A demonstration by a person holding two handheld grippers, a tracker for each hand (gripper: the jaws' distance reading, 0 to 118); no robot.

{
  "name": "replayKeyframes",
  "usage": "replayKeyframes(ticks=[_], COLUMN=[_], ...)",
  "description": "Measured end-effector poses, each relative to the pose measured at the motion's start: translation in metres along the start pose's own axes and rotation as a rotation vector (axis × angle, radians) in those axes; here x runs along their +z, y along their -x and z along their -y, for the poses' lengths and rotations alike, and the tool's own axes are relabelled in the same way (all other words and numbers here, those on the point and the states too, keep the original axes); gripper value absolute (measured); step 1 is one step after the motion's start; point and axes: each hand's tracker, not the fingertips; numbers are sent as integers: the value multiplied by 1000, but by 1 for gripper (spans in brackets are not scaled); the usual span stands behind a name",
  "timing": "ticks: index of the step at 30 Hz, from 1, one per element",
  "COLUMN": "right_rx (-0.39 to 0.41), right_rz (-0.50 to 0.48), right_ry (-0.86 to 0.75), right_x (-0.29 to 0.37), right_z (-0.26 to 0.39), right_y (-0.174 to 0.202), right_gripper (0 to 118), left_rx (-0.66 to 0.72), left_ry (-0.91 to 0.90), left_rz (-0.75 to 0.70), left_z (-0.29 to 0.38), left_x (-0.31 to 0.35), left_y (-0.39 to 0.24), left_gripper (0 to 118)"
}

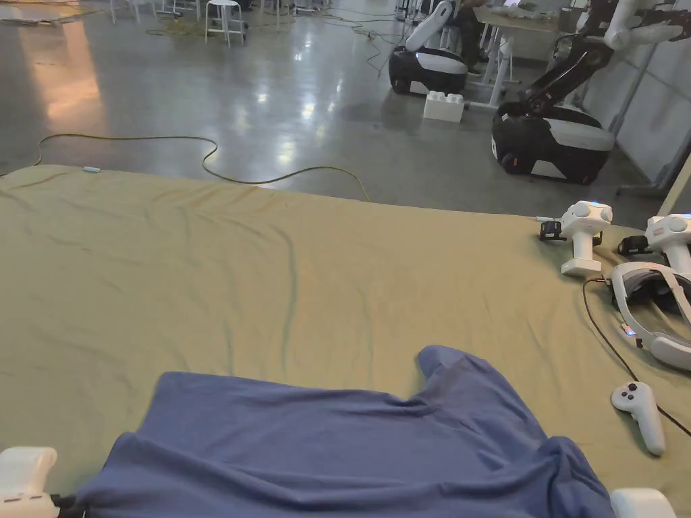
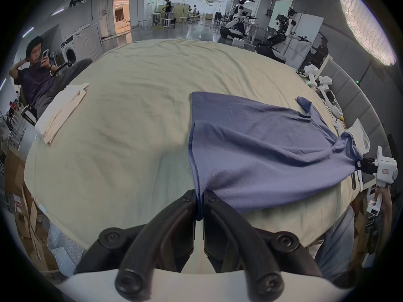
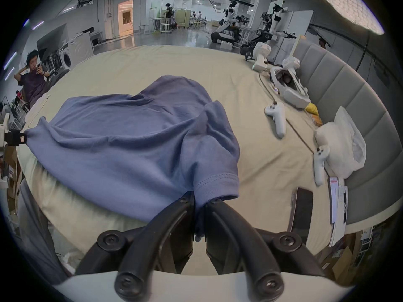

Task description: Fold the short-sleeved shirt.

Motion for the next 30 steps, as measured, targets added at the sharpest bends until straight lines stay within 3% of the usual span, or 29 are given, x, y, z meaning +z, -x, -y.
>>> replayKeyframes(ticks=[7,11,14,20,23,24,27,30], right_rx=[11,-11,-6,26,8,-5,-53,-90], right_rz=[28,41,74,127,150,159,119,108], right_ry=[180,179,170,150,42,-2,-154,-335], right_x=[-10,-26,-27,-20,-2,5,24,41], right_z=[72,86,77,60,45,39,17,-9], right_y=[20,28,35,38,38,39,44,56], right_gripper=[8,9,11,43,63,64,64,64], left_rx=[-1,-63,109,111,106,103,71,13], left_ry=[141,178,128,96,57,36,-68,-211], left_rz=[-44,-176,-61,1,8,3,23,62], left_z=[60,75,69,61,52,47,28,6], left_x=[-22,-41,-33,-28,-19,-16,-6,6], left_y=[15,21,33,29,20,17,4,-20], left_gripper=[7,7,7,7,7,7,28,38])
